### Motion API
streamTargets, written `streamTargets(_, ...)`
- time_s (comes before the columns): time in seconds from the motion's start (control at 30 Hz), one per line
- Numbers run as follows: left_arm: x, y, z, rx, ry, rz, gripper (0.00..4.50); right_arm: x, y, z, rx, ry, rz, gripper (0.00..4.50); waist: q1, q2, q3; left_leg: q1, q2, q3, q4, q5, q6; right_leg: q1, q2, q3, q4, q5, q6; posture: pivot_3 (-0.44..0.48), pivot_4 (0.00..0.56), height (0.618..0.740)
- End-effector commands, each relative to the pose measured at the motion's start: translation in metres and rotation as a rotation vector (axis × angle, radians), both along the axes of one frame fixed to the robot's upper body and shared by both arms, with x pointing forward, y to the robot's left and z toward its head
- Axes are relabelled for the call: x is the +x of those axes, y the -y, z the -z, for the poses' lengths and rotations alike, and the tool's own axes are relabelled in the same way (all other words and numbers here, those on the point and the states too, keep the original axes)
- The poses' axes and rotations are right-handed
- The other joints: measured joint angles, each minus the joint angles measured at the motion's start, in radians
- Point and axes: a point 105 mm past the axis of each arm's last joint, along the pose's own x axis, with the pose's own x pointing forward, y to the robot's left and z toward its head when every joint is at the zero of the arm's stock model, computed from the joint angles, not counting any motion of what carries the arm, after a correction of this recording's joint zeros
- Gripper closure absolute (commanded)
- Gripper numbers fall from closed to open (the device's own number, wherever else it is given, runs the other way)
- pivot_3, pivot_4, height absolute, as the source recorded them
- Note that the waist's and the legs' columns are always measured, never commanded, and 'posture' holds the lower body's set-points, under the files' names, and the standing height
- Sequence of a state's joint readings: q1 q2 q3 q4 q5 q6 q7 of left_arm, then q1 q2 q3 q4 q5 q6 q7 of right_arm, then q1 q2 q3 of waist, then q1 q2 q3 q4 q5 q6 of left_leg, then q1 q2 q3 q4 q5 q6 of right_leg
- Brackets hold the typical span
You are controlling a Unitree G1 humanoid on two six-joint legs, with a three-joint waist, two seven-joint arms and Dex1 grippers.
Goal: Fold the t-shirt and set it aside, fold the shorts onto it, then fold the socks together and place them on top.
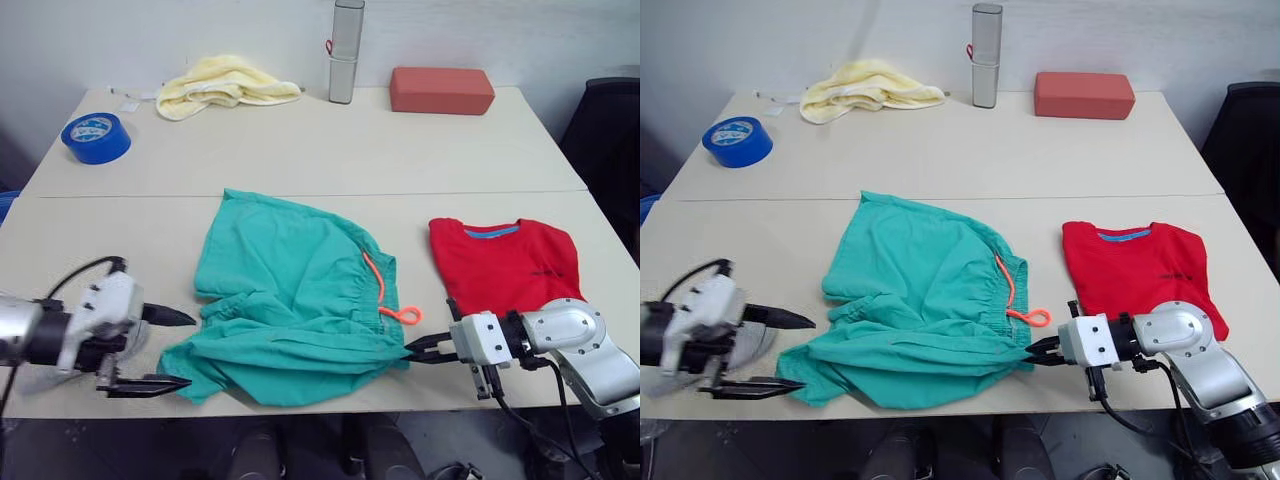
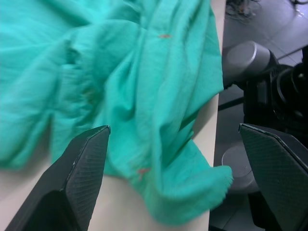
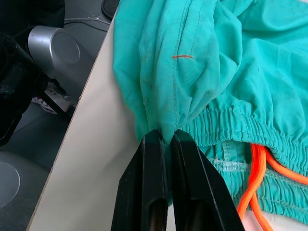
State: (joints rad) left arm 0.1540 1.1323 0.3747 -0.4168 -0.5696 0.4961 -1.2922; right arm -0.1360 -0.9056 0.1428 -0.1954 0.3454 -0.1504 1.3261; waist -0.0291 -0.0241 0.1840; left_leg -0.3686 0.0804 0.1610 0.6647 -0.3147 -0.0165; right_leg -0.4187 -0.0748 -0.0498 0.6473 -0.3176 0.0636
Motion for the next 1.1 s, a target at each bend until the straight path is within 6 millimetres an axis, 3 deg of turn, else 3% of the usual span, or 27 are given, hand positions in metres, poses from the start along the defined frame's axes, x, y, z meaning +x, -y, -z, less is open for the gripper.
streamTargets(0.03,0.006,0.004,0.008,0.042,0.057,0.015,0.20,-0.001,0.000,-0.011,0.020,0.037,-0.005,4.50,0.000,-0.001,0.000,0.000,0.000,0.000,0.000,0.000,0.000,0.000,0.000,0.001,0.000,0.000,0.000,0.000,0.150,0.740)
streamTargets(0.17,-0.004,0.004,0.008,-0.005,-0.008,0.029,1.21,-0.005,0.004,-0.011,0.017,0.025,0.004,4.50,0.000,-0.001,0.000,0.000,0.001,0.000,0.000,0.000,0.000,0.000,-0.001,0.001,0.000,0.000,0.000,0.000,0.150,0.740)
streamTargets(0.27,-0.017,-0.013,0.013,0.093,-0.083,0.069,2.20,-0.011,0.005,-0.015,0.039,-0.019,-0.018,4.50,-0.002,-0.002,0.000,0.000,0.001,0.000,0.000,0.000,0.000,-0.001,0.000,0.000,0.000,0.000,0.000,0.000,0.150,0.740)
streamTargets(0.33,-0.009,-0.017,0.010,0.099,-0.037,0.062,2.86,-0.014,0.003,-0.021,0.068,-0.047,-0.038,4.50,0.000,-0.001,0.000,0.000,0.001,0.000,0.000,0.000,0.000,-0.001,0.000,-0.001,0.000,0.000,0.000,0.000,0.150,0.740)
streamTargets(0.5,0.011,0.001,-0.003,-0.018,0.053,0.072,4.43,-0.012,-0.001,-0.032,0.107,-0.065,-0.049,4.50,0.004,-0.001,0.000,0.000,0.001,-0.001,0.001,-0.001,0.003,0.000,-0.001,-0.001,0.001,0.000,0.000,0.000,0.150,0.740)
streamTargets(0.63,0.048,0.003,-0.029,-0.090,0.210,-0.014,4.48,0.013,-0.003,-0.056,0.148,0.011,-0.010,4.50,0.002,-0.001,0.000,0.000,0.000,-0.001,0.002,0.000,0.003,0.001,0.000,-0.001,0.001,0.001,0.001,0.000,0.150,0.740)
streamTargets(0.77,0.105,-0.008,-0.075,-0.148,0.446,-0.193,4.48,0.055,-0.010,-0.105,0.277,0.159,0.067,4.50,-0.001,-0.002,0.000,0.000,-0.002,0.002,0.005,0.001,0.001,-0.001,0.006,-0.002,0.006,0.001,0.001,0.000,0.150,0.740)
streamTargets(0.93,0.177,-0.020,-0.171,-0.298,0.881,-0.495,4.48,0.124,-0.013,-0.207,0.470,0.582,0.260,4.50,0.001,-0.002,0.001,-0.007,0.001,0.008,0.013,0.002,-0.001,-0.010,0.011,0.000,0.012,0.001,0.001,0.000,0.150,0.740)
streamTargets(1.03,0.192,-0.025,-0.241,-0.448,1.157,-0.641,4.48,0.151,-0.007,-0.264,0.563,0.817,0.417,4.50,-0.001,-0.002,0.001,-0.012,0.002,0.015,0.015,0.001,-0.001,-0.016,0.011,0.001,0.013,0.001,0.001,0.000,0.150,0.740)
streamTargets(1.1,0.184,-0.026,-0.284,-0.553,1.343,-0.692,4.48,0.156,-0.001,-0.291,0.575,0.987,0.487,4.50,-0.002,-0.002,0.001,-0.022,0.002,0.017,0.016,0.001,-0.001,-0.026,0.010,0.001,0.017,0.002,0.001,0.000,0.150,0.740)
